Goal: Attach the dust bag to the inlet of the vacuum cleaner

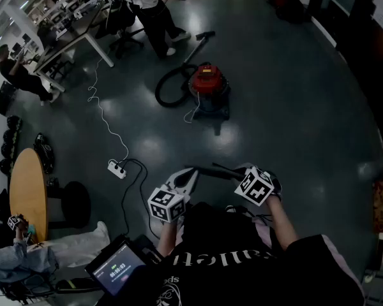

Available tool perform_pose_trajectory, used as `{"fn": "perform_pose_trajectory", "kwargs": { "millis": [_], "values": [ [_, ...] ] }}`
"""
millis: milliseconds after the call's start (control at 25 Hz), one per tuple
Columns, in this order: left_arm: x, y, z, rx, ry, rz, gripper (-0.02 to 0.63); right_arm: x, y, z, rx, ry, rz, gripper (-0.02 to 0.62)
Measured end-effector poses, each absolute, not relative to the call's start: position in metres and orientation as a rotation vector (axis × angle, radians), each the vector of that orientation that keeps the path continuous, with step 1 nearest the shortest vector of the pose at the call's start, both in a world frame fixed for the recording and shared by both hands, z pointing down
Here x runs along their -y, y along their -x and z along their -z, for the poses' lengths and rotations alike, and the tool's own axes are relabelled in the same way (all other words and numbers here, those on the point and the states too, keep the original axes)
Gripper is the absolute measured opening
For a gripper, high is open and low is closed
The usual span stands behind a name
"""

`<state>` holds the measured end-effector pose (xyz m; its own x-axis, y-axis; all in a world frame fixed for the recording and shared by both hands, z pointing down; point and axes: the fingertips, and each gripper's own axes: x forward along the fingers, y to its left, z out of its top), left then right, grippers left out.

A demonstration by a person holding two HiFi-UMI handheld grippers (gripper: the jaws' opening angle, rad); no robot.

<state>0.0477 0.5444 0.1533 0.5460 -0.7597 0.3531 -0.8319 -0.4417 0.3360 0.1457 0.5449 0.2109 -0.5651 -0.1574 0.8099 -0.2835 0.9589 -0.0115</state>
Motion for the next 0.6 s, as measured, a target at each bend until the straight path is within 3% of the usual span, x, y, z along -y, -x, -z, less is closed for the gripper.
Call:
{"fn": "perform_pose_trajectory", "kwargs": {
  "millis": [280,600],
  "values": [
    [-0.499,-0.056,-0.149,1.235,-2.338,-0.208,0.005,-0.496,-0.138,-0.217,2.183,-0.325,-0.189,0.038],
    [-0.409,-0.016,-0.181,1.141,-2.343,-0.223,0.005,-0.418,-0.104,-0.25,2.17,-0.377,-0.263,0.038]
  ]
}}
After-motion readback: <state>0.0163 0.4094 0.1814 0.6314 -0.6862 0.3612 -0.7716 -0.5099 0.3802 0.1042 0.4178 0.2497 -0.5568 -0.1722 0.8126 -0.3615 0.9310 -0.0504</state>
